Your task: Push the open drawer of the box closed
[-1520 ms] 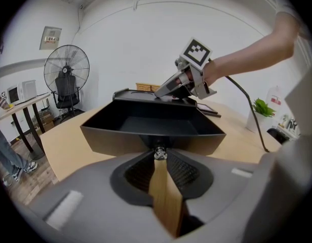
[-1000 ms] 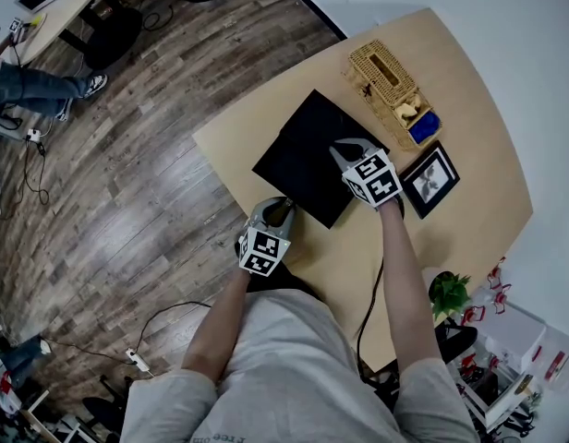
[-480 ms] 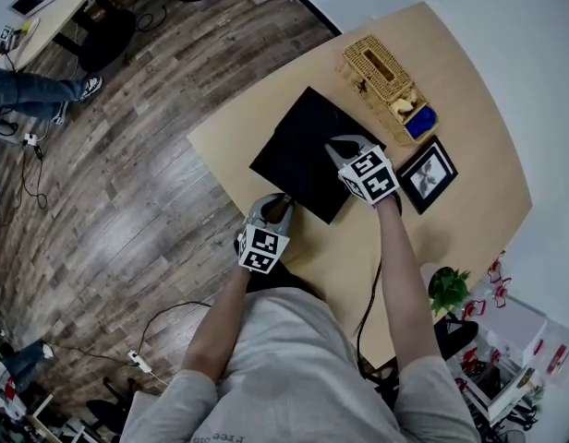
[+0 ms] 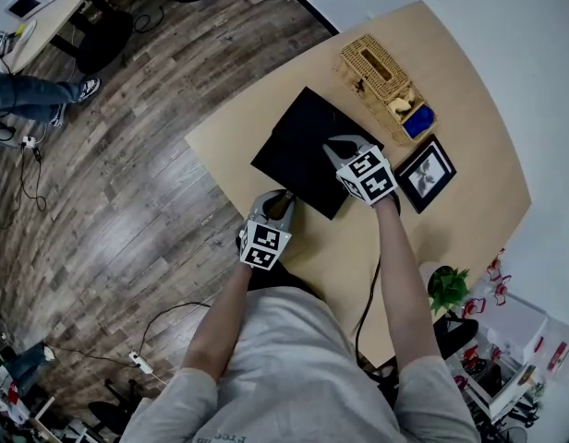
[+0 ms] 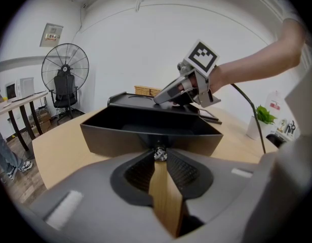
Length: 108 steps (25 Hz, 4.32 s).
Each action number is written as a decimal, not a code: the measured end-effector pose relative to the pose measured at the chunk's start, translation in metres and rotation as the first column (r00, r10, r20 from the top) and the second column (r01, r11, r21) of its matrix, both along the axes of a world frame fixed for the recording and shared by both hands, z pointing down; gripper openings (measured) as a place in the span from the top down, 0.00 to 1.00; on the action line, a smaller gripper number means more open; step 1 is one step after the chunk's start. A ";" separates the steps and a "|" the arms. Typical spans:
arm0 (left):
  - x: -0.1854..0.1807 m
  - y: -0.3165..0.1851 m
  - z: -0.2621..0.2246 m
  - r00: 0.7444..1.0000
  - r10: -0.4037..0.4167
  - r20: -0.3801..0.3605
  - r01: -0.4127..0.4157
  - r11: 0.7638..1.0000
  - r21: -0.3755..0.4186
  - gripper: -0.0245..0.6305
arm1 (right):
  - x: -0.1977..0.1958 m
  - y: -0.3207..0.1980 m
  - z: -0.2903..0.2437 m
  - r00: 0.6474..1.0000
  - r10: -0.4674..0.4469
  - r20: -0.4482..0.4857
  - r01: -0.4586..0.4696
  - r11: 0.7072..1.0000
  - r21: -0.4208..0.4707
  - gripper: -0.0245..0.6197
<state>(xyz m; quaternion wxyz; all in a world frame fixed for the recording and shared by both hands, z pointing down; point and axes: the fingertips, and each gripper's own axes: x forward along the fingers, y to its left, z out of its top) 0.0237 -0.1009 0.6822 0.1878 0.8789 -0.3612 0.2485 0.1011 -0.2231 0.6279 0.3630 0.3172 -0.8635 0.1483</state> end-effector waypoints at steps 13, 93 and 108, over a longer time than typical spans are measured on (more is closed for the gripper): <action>0.004 -0.012 0.001 1.000 0.009 -0.001 -0.009 1.000 0.003 0.76 | 0.000 -0.002 0.000 1.000 0.000 -0.002 0.000 1.000 0.003 0.96; 0.052 -0.075 -0.001 0.994 0.109 0.009 -0.109 0.994 0.012 0.76 | -0.002 -0.003 0.001 1.000 -0.004 0.011 0.004 1.000 -0.028 0.96; 0.057 -0.075 0.000 0.995 0.099 -0.009 -0.099 0.995 0.013 0.76 | -0.001 -0.002 0.003 1.000 0.006 0.010 -0.006 1.000 -0.031 0.96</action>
